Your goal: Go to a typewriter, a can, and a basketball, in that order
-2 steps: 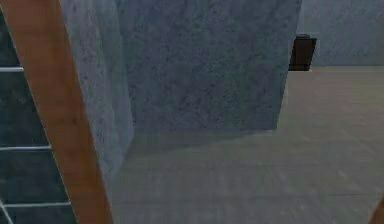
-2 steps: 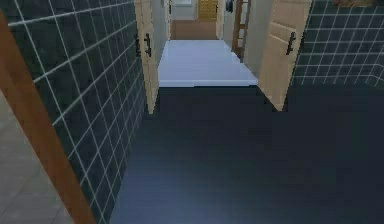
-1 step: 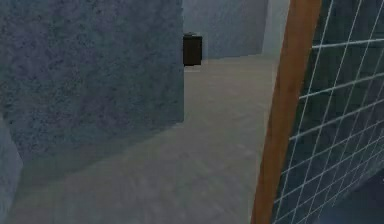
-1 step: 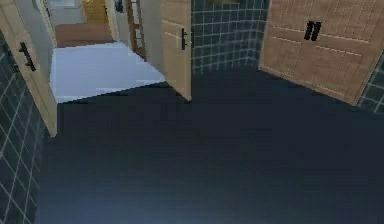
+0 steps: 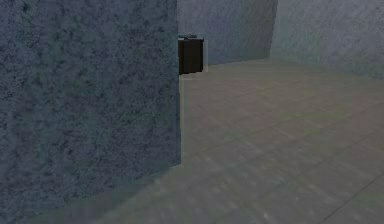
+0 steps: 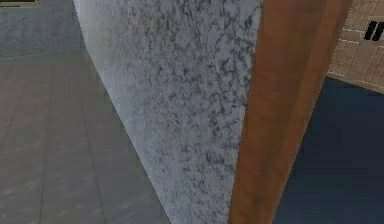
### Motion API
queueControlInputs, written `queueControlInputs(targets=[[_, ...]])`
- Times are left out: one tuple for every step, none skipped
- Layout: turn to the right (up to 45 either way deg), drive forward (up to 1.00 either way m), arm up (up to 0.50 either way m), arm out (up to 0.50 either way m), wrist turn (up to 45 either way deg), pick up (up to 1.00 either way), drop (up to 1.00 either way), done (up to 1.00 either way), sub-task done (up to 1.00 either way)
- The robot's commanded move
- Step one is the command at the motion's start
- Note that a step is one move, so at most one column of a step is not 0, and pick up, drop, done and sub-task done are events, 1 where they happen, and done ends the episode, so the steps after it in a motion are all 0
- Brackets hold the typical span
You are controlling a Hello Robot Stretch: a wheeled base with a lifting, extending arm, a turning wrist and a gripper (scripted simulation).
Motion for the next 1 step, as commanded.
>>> queueControlInputs(targets=[[6.0,0.00,0.00,0.00,0.0,0.00,0.00,0.00,0.00]])
